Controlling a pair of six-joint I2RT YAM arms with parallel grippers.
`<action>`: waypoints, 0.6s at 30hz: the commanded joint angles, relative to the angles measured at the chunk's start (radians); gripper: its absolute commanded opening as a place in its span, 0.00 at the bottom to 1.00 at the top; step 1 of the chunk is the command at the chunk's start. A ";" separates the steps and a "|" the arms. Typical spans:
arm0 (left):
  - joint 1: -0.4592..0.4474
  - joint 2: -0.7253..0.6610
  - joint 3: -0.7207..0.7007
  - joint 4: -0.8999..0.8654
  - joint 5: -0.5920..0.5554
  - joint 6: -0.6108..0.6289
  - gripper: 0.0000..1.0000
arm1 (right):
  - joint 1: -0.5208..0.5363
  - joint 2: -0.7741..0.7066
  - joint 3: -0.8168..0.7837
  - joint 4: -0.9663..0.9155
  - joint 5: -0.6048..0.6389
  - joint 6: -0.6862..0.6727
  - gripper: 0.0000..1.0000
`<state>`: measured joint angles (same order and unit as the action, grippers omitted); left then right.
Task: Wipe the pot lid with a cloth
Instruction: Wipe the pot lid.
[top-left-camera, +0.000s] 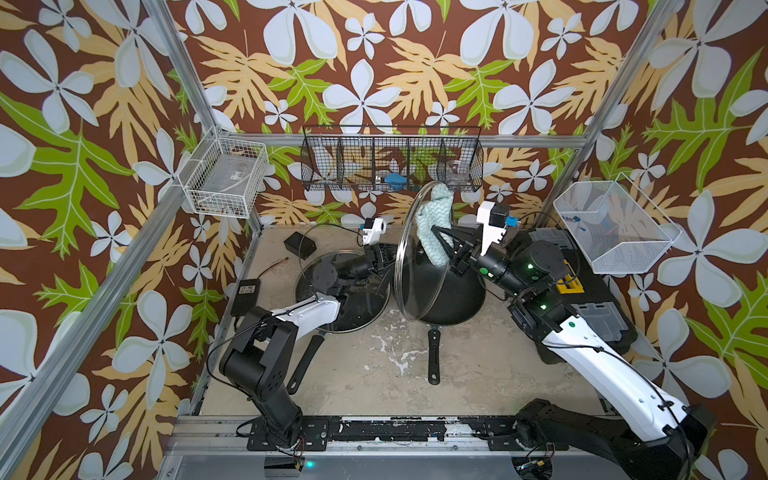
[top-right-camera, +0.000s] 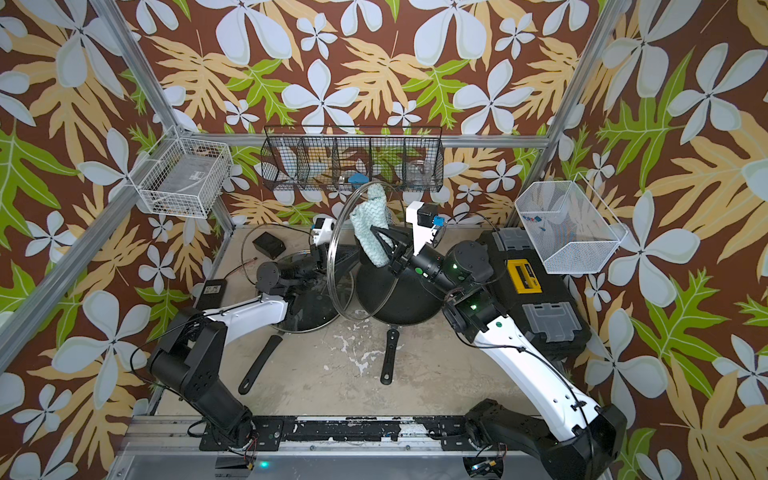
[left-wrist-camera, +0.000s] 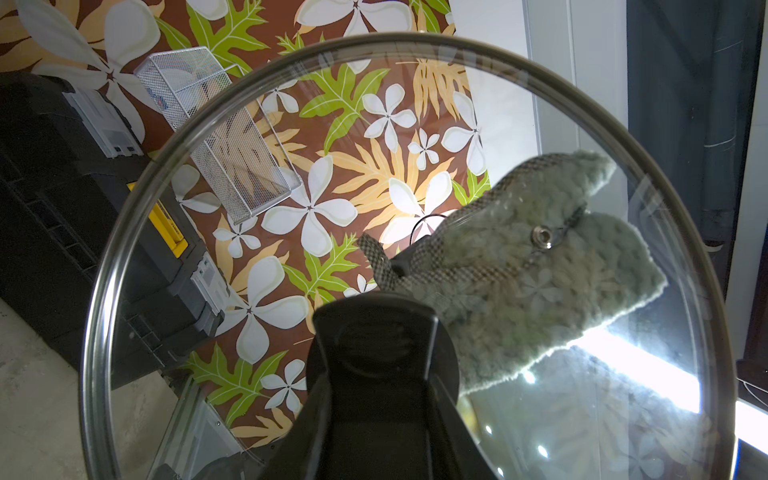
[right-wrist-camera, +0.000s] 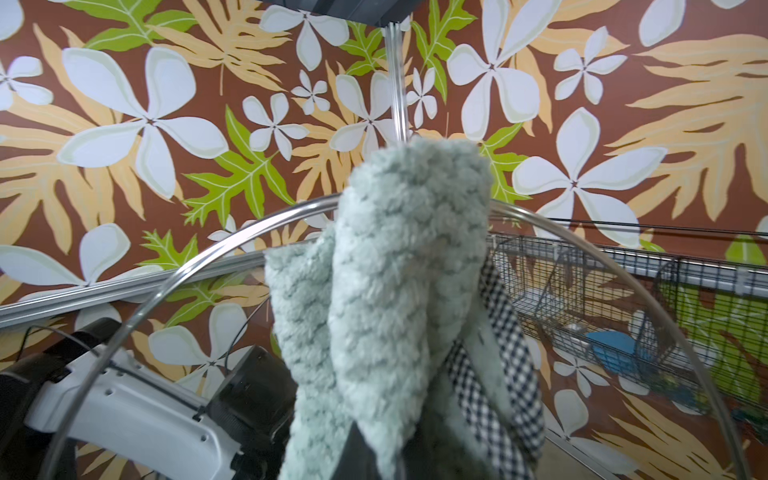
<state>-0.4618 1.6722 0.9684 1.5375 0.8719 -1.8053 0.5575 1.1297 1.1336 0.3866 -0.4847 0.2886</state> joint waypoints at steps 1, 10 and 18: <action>-0.001 -0.003 0.014 0.307 -0.057 -0.008 0.00 | 0.033 -0.022 0.001 -0.016 -0.082 -0.025 0.00; -0.001 0.001 0.014 0.306 -0.058 -0.010 0.00 | 0.132 -0.012 0.045 -0.087 -0.085 -0.105 0.00; -0.001 -0.006 0.011 0.308 -0.053 -0.009 0.00 | 0.066 0.049 0.115 -0.087 0.094 -0.095 0.00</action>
<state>-0.4618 1.6794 0.9695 1.5406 0.8661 -1.8080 0.6498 1.1683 1.2350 0.2783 -0.4576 0.1787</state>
